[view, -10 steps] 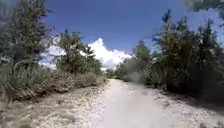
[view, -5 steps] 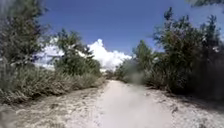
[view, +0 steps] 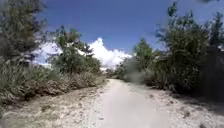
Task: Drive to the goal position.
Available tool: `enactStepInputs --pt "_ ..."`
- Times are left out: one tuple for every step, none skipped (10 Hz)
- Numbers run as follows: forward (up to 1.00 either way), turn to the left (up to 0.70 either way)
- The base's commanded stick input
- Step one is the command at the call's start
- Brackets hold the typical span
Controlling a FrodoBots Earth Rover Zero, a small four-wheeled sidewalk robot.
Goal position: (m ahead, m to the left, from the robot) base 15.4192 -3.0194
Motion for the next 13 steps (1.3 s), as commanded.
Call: enactStepInputs --pt "0.44 0.02" --pt "0.44 0.02" --pt "0.44 0.02" --pt "0.44 0.02" --pt "0.44 0.02" --pt "0.44 0.02" --pt "0.44 0.02" --pt "0.44 0.02" --pt "0.44 0.02" --pt "0.44 0.02" --pt "0.44 0.02" --pt "0.44 0.02" --pt "0.44 0.02"
